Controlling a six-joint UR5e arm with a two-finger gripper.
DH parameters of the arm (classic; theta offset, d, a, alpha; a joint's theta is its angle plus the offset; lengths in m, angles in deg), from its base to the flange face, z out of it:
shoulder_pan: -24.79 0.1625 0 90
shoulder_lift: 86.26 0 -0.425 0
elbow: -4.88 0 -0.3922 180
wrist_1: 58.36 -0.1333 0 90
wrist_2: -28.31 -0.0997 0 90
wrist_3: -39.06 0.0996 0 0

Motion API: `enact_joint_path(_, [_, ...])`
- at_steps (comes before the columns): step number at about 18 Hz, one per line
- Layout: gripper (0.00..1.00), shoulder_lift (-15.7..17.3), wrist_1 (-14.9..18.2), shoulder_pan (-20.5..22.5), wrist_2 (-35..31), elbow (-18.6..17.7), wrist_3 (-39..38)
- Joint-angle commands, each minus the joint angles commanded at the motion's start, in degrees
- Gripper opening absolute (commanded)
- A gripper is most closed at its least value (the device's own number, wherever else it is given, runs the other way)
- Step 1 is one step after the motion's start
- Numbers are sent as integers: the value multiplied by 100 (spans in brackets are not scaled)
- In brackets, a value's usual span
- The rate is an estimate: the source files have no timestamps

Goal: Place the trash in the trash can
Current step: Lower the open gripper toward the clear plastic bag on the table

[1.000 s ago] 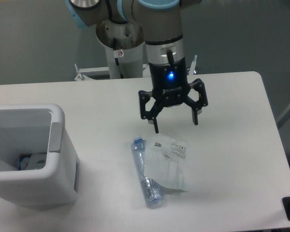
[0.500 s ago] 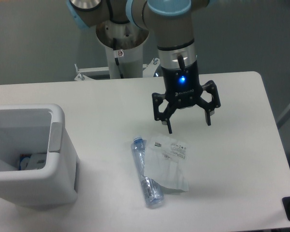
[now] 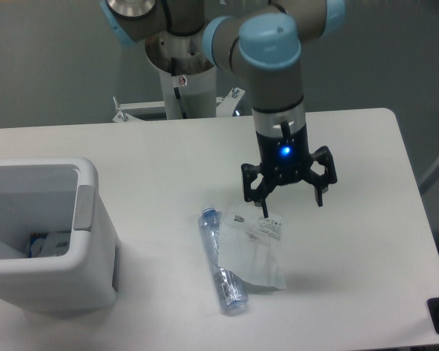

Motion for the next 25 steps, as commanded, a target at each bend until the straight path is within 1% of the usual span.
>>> enact_joint_path(3, [100, 9, -9, 70, -192, -457, 1809])
enact_joint_path(4, [100, 17, 0, 123, -298, -537, 2285])
enact_joint_path(8, [100, 9, -35, 281, -474, -932, 4000])
enact_joint_path(10, [100, 0, -70, 299, -589, -1099, 4450])
enact_joint_path(11, [100, -9, -96, 299, -598, -1222, 4557])
enact_joint_path(13, [100, -79, -228, 299, -633, -1293, 4645])
enact_joint_path(15, [100, -131, -255, 264, -642, -1354, 4628])
enact_joint_path(16, [100, -219, -272, 246, -642, -1390, 4602])
enact_joint_path(19, [100, -395, -439, 88, -642, -1329, 4453])
enact_joint_path(25, [100, -510, -457, -44, -642, -1364, 4181])
